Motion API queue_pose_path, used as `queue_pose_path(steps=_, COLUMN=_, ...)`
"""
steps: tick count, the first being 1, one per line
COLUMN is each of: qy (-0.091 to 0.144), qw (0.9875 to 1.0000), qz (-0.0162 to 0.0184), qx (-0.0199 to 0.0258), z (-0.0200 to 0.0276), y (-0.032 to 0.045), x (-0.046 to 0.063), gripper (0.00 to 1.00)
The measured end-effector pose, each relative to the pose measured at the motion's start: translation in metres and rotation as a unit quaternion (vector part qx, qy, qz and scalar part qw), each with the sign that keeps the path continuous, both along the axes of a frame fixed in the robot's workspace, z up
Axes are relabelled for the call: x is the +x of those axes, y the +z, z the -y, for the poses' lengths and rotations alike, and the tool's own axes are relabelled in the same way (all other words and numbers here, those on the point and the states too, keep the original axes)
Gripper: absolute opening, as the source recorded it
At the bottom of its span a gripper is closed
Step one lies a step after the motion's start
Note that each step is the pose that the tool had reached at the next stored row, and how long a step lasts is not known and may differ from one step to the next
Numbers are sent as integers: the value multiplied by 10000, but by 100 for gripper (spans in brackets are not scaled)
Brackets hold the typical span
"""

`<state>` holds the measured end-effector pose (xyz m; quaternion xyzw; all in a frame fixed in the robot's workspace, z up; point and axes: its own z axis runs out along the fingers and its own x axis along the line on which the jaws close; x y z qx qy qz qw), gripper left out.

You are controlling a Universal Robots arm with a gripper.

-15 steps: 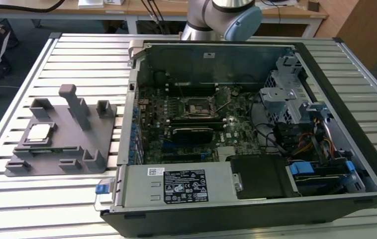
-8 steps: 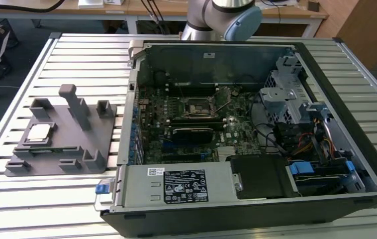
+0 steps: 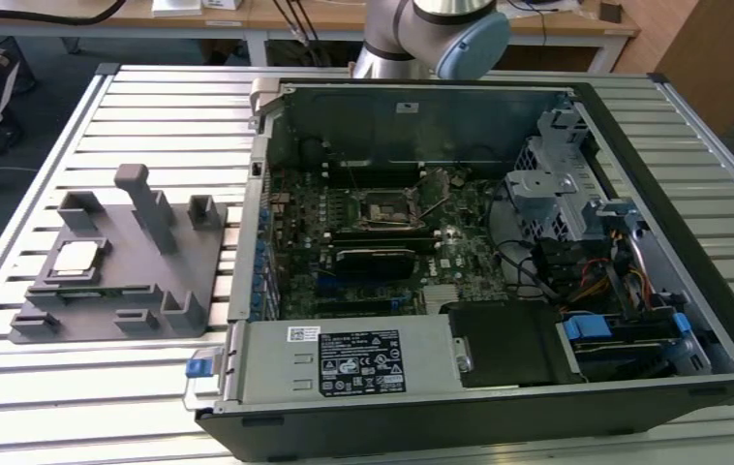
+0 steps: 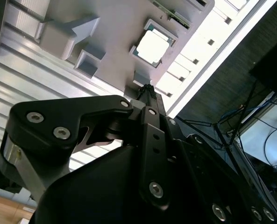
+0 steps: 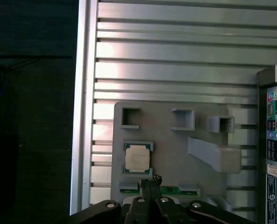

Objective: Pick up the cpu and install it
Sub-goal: 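Pick up the cpu and move it towards the insertion slot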

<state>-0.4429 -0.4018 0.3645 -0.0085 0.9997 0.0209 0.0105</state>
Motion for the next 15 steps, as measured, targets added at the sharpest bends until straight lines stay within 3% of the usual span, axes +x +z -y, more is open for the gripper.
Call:
queue_pose_path(steps=8, qy=0, qw=10000, qz=1, qx=-15, z=0, y=-112, x=0, gripper=11)
queue_pose_path(steps=10, qy=0, qw=10000, qz=0, qx=-15, z=0, y=-133, x=0, gripper=23)
queue_pose_path(steps=11, qy=0, qw=10000, qz=0, qx=-15, z=0, y=-145, x=0, gripper=23)
queue_pose_path(steps=15, qy=84, qw=10000, qz=0, qx=-15, z=0, y=-198, x=0, gripper=41)
